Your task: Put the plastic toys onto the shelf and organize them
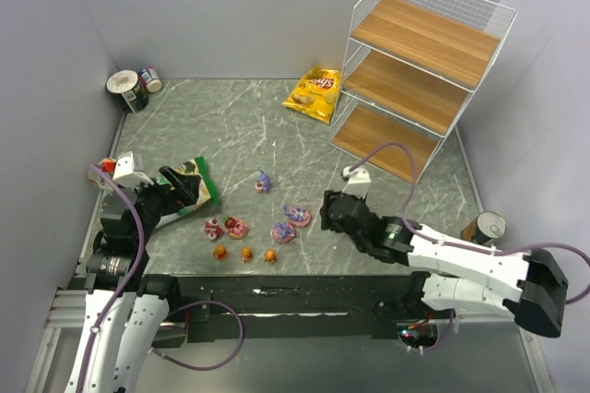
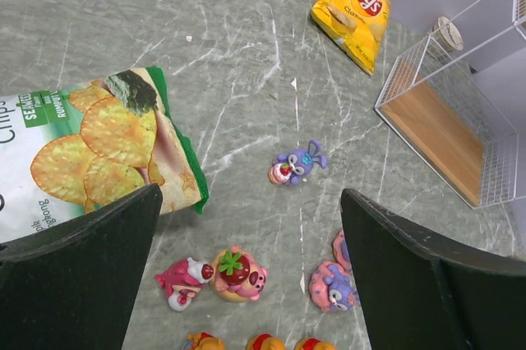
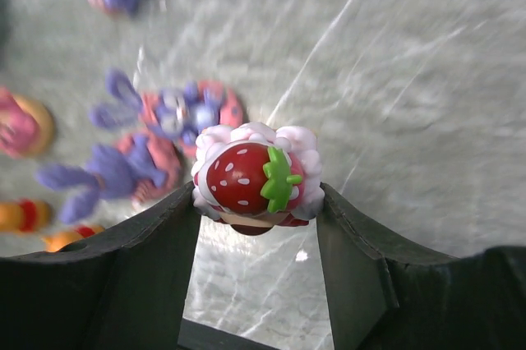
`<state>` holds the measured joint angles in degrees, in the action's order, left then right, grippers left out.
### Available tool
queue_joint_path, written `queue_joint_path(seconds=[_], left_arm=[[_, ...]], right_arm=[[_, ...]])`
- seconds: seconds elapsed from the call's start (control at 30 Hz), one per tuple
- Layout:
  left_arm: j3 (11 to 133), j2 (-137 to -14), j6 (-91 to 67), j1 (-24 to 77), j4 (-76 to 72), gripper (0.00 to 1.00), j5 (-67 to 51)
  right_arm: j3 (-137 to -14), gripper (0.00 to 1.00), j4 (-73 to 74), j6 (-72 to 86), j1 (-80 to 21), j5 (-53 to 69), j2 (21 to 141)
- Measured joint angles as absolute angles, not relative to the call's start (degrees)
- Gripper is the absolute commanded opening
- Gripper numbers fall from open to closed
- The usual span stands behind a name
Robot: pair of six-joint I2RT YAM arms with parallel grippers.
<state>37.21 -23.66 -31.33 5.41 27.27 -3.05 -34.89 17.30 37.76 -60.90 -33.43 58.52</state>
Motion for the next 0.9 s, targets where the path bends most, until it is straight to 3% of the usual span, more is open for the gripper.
queue_joint_path(seconds=[0.3, 0.9], left_arm=[[37.21, -23.27, -31.33, 5.41, 27.29, 0.96, -2.59], [37.21, -23.03, -31.35, 5.41, 27.27, 0.96, -2.50]], right_arm=[[-49.30, 0.14, 27.07, 33.98, -52.47, -35.64, 54.52], [-73.54, 0.15, 36.14, 23.38, -36.64, -36.56, 60.60]])
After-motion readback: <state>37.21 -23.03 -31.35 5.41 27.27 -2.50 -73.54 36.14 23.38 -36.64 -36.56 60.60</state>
